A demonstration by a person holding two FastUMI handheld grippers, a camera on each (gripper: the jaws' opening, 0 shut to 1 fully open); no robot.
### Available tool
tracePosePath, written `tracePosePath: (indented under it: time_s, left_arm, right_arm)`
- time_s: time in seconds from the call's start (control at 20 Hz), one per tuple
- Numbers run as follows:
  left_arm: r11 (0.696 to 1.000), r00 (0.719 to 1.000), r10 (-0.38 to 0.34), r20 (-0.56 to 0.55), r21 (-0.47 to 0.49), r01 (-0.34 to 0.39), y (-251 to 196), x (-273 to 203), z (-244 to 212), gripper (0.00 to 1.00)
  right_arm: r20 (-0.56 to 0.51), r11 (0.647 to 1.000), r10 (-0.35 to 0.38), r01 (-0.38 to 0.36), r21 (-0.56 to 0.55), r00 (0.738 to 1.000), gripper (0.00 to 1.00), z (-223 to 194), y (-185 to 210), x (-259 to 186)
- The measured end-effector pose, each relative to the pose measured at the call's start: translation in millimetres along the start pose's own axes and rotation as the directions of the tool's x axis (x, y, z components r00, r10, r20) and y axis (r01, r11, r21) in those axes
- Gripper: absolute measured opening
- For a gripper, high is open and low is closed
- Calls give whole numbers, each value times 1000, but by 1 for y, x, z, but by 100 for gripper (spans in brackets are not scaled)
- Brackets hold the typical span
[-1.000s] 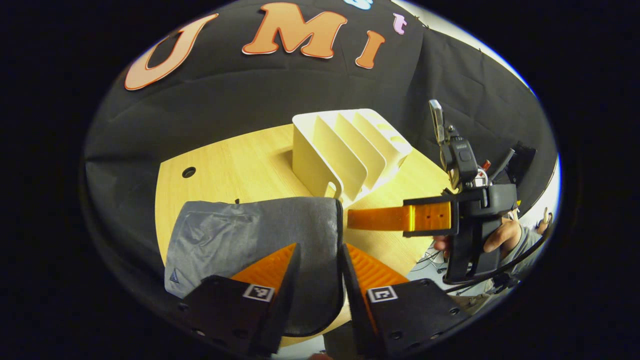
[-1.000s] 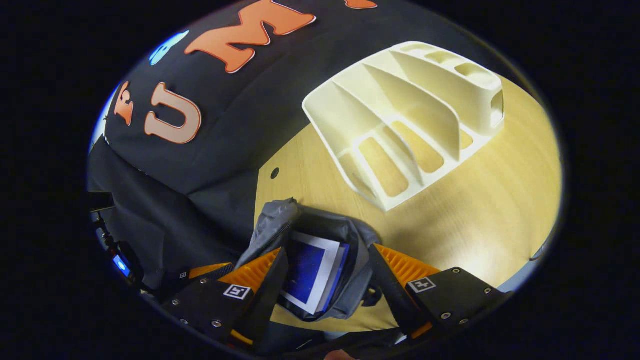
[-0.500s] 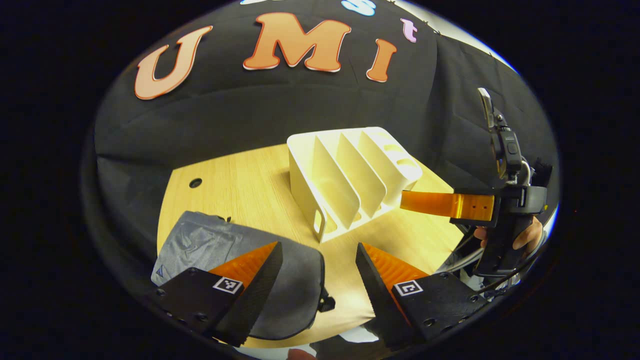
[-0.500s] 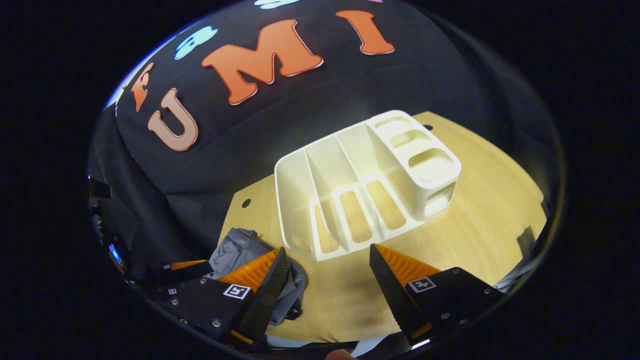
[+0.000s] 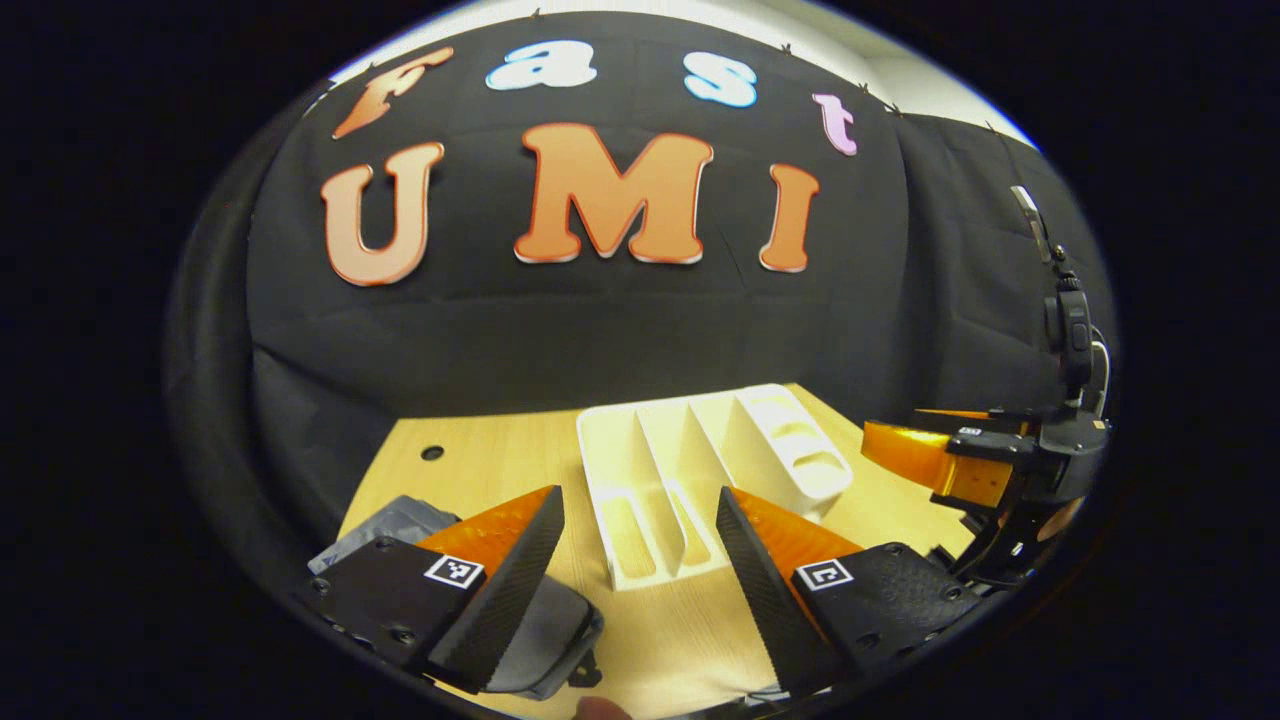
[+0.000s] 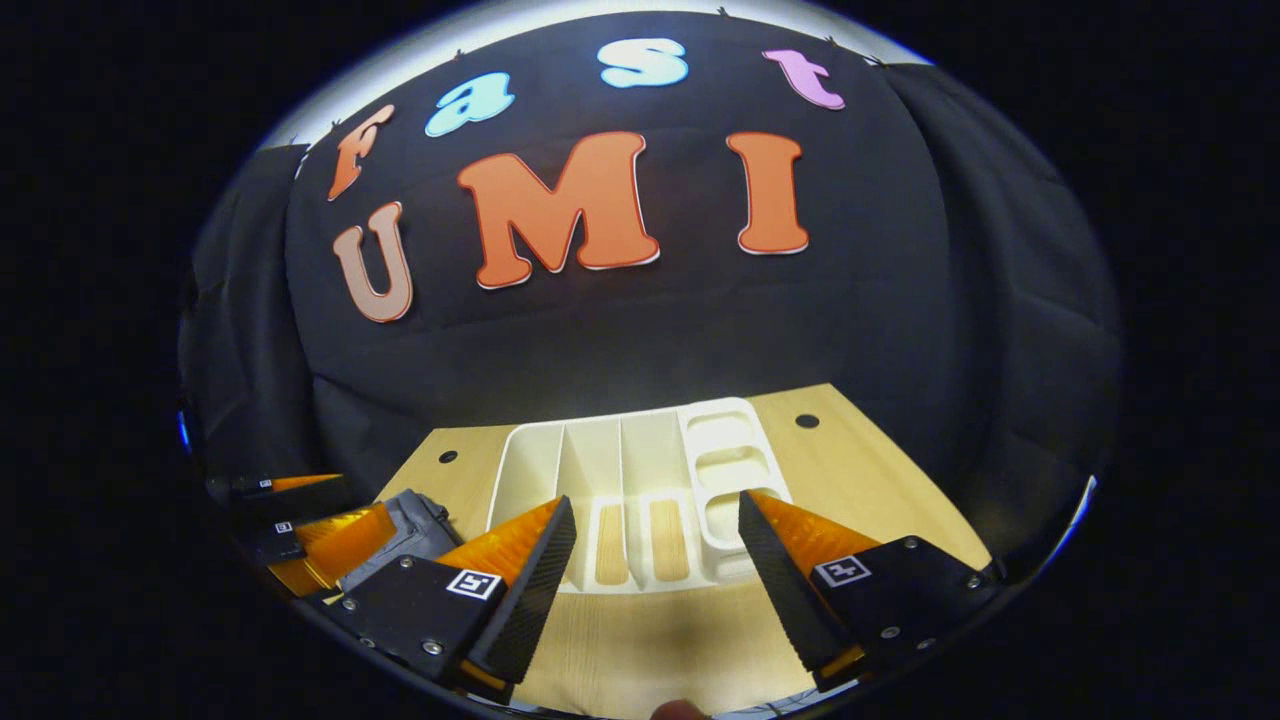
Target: Open the schoolbag, grab two books from the bookshelf and put them into the schoolbag.
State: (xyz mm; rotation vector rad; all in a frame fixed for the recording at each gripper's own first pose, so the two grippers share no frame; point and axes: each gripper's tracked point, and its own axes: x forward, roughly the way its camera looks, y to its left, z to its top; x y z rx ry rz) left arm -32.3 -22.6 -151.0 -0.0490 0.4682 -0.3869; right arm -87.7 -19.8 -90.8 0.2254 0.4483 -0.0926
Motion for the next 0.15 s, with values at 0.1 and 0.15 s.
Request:
tracePosePath:
  time_s: [0.1,0.15]
  left_arm:
    - [998,994,59,87,-21,-58,2,-7,13,98]
    - [996,988,90,125,-31,-87,5,-8,14,97]
  right_arm:
    - [51,999,9,-7,-38,999,98,18,-7,-4]
    - [73,999,17,-13,-53,997,98,25,-10,-6]
